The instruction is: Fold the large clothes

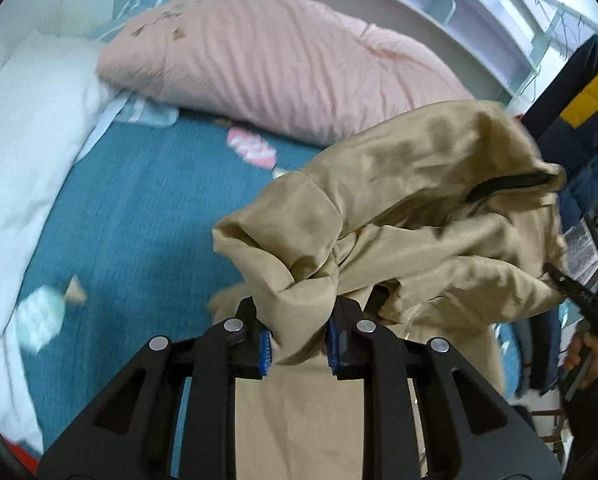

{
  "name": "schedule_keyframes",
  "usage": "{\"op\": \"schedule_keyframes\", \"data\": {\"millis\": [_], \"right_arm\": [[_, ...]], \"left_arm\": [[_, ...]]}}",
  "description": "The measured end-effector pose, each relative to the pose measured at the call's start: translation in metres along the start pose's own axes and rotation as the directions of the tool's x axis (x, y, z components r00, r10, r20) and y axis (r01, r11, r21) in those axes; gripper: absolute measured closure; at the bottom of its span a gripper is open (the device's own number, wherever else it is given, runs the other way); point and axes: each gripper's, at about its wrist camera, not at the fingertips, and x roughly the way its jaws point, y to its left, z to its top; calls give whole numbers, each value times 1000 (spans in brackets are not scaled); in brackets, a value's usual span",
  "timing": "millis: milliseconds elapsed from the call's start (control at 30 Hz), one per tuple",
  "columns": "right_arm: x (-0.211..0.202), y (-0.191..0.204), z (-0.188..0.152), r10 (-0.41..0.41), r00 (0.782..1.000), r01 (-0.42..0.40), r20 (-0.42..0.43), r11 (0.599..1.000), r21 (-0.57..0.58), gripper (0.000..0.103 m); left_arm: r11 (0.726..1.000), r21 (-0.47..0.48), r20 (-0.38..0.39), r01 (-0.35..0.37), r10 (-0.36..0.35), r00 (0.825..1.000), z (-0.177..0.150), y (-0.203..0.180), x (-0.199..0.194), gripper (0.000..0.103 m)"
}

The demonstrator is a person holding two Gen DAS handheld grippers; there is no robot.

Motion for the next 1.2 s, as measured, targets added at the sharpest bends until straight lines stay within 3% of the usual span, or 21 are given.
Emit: {"op": "schedule_keyframes", "data": {"millis": [233, 367, 467, 533, 700, 800, 867, 967, 1033, 1100, 1133, 1167, 1200], "right_arm": [[-18, -5, -59, -39, 996, 43, -83, 998, 40, 89], [-17, -12, -89, -86, 983, 99, -165, 992, 74, 84], [-20, -11, -110, -137, 968, 151, -209, 987, 52, 79], [-22, -13, -121, -160, 955, 179, -249, 982, 56, 68], [-48, -19, -135, -200, 943, 225, -267, 972, 68, 52], [-69, -18, -136, -219, 940, 245, -262, 967, 72, 51], [-87, -15, -132, -217, 948, 239, -233, 968, 72, 51], [-106, 0, -115, -211, 963, 219, -167, 975, 32, 51], [-110, 11, -102, -168, 977, 174, -134, 984, 35, 51], [-99, 26, -93, -104, 985, 111, -137, 993, 45, 51], [-85, 34, -90, -72, 986, 81, -153, 995, 51, 52], [-75, 40, -89, -57, 984, 67, -168, 996, 54, 54], [-58, 47, -90, -31, 981, 43, -194, 997, 61, 67]], "left_arm": [[995, -105, -74, 3, -11, 997, -73, 19, -10, 83], [996, -79, -122, -41, 31, 992, -106, 19, -6, 80], [990, -130, -140, -57, 38, 989, -119, 29, -7, 76], [988, -141, -159, -69, 47, 986, -121, 33, -9, 66], [985, -120, -151, -121, 102, 983, -125, 36, -39, 39], [972, -108, -129, -207, 193, 973, -123, 35, -63, 37], [962, -109, -80, -252, 244, 966, -119, 32, -86, 37], [958, -54, 92, -281, 285, 954, -106, 7, -125, 37], [973, -18, 160, -230, 230, 960, -93, -13, -134, 24], [990, 8, 138, -138, 135, 981, -80, -27, -117, 23], [990, 19, 117, -142, 139, 983, -76, -34, -102, 23], [991, 29, 102, -133, 130, 986, -75, -37, -92, 23], [991, 33, 72, -133, 131, 989, -74, -41, -76, 23]]}}
